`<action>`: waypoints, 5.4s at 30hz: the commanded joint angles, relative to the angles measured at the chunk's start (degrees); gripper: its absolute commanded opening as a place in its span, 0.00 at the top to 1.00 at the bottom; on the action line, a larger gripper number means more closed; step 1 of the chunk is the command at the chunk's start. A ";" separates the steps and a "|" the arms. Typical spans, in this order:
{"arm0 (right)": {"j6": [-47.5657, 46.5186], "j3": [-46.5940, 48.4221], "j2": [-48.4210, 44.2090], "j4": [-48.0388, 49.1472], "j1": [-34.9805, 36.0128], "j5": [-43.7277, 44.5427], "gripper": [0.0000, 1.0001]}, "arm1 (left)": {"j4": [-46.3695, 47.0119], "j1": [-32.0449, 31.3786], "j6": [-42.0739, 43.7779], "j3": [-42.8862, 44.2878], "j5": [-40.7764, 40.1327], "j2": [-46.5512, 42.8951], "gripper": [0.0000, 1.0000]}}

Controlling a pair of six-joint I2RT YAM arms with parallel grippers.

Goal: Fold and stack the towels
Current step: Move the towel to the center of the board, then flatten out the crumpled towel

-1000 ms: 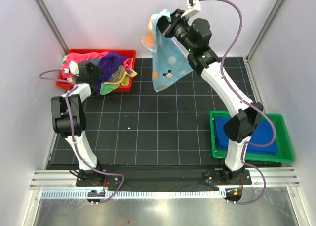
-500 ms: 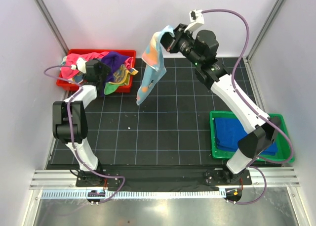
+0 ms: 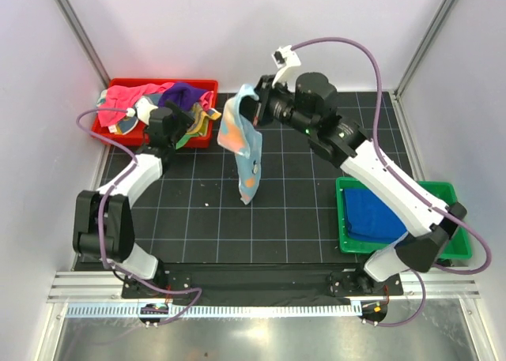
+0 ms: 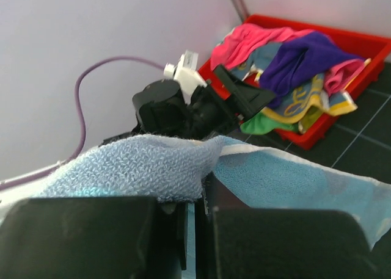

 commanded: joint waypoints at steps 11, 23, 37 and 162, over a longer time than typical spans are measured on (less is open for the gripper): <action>0.95 -9.30 -16.56 -10.81 -2.12 -2.62 0.99 | -2.97 -2.89 -1.09 -6.35 -0.85 -14.16 0.21; 2.79 -20.29 2.95 -16.20 -14.62 2.01 0.99 | -1.77 -11.40 -2.06 -12.59 6.86 -15.84 0.24; 3.24 -20.21 4.89 -17.42 -14.62 5.09 0.99 | 5.54 -31.79 8.13 -11.80 8.12 -8.03 0.33; 4.20 -11.74 16.71 -11.01 -22.80 13.69 0.29 | -24.68 -12.64 11.93 29.70 21.39 10.10 0.37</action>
